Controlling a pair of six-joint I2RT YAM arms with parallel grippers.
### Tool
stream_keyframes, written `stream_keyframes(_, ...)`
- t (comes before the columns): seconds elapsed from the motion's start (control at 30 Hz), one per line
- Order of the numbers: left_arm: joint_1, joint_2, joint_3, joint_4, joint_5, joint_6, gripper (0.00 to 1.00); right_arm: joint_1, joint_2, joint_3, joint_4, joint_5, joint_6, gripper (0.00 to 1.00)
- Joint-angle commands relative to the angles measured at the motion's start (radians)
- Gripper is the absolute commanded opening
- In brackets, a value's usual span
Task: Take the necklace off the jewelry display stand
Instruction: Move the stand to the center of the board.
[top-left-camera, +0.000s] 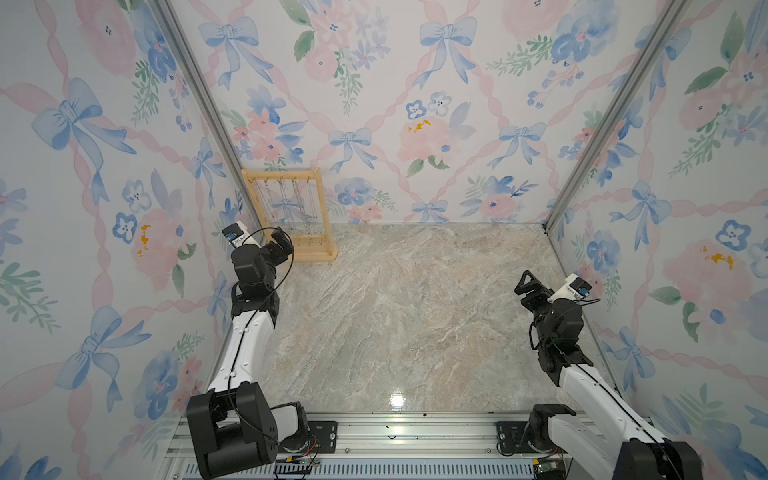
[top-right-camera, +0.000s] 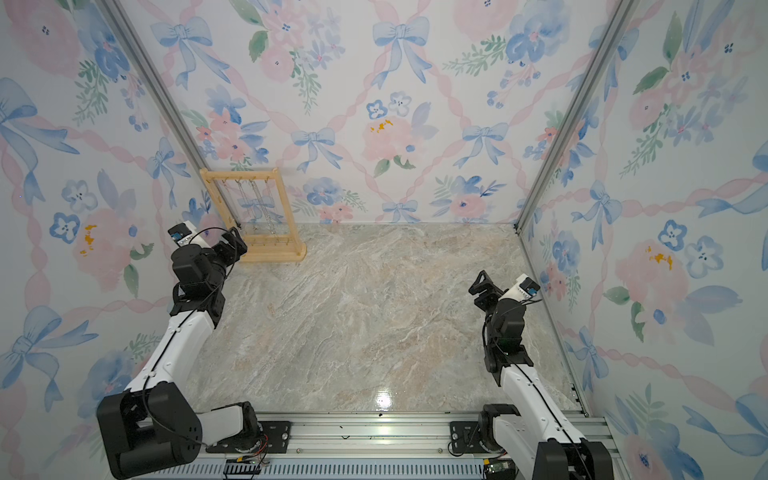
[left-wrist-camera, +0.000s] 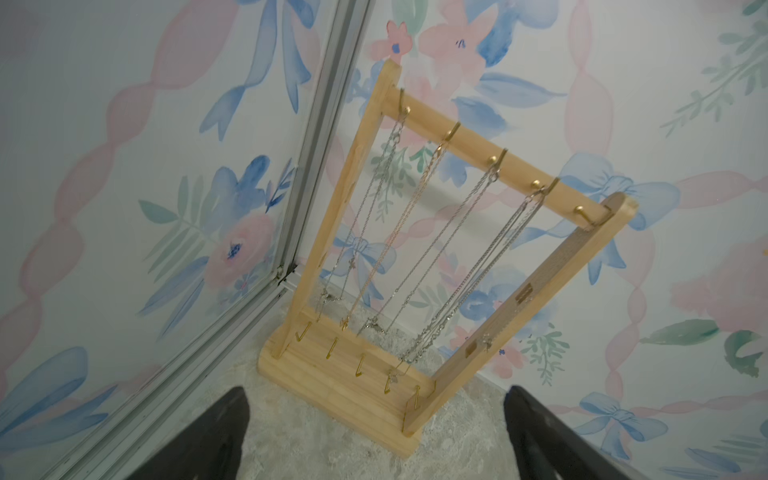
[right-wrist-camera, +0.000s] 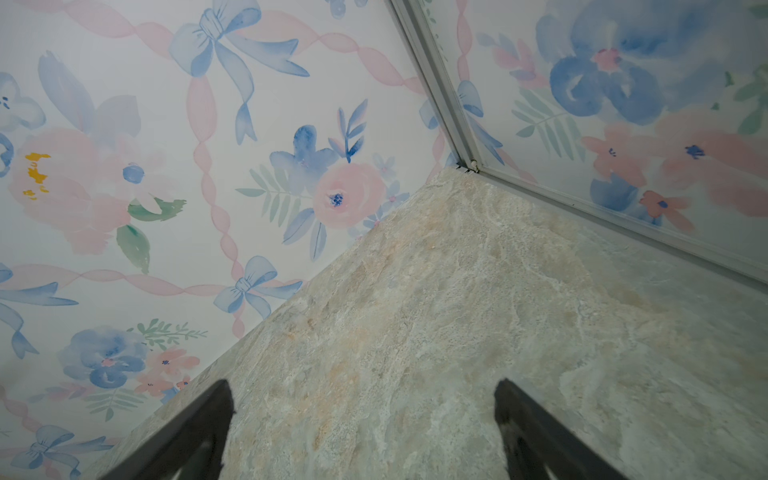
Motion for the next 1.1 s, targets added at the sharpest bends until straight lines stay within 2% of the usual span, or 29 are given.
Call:
stream_keyframes(0.0,0.001,0.029,0.056,-0.078,0.032,-0.029,0.98,0.036,0.03,0.082,-0.031,-0.042,-0.04,0.99)
stream_keyframes(0.23,0.034,0.077,0.074,-0.122,-0.011,-0.009,0.97,0.169,0.114,0.2,-0.159,-0.025,-0.198,1.0)
stream_keyframes(0.3,0.047,0.13,0.105,-0.147,-0.022,-0.007,0.87,0.226,0.162,0.246,-0.196,-0.026,-0.242,0.99)
stream_keyframes(0.4,0.065,0.243,0.175,-0.191,0.0,-0.012,0.78,0.332,0.261,0.328,-0.258,-0.024,-0.327,0.97)
stream_keyframes(0.5,0.069,0.313,0.212,-0.192,-0.018,-0.006,0.76,0.424,0.343,0.401,-0.305,-0.029,-0.373,0.94)
stream_keyframes(0.8,0.091,0.594,0.423,-0.299,-0.025,0.094,0.69,0.678,0.461,0.496,-0.41,-0.027,-0.406,0.86)
stream_keyframes(0.97,0.126,0.698,0.481,-0.317,0.02,0.107,0.66,0.737,0.495,0.448,-0.319,-0.035,-0.413,0.84)
stream_keyframes(1.07,0.152,0.745,0.518,-0.328,0.063,0.09,0.59,0.743,0.522,0.451,-0.31,-0.047,-0.427,0.8)
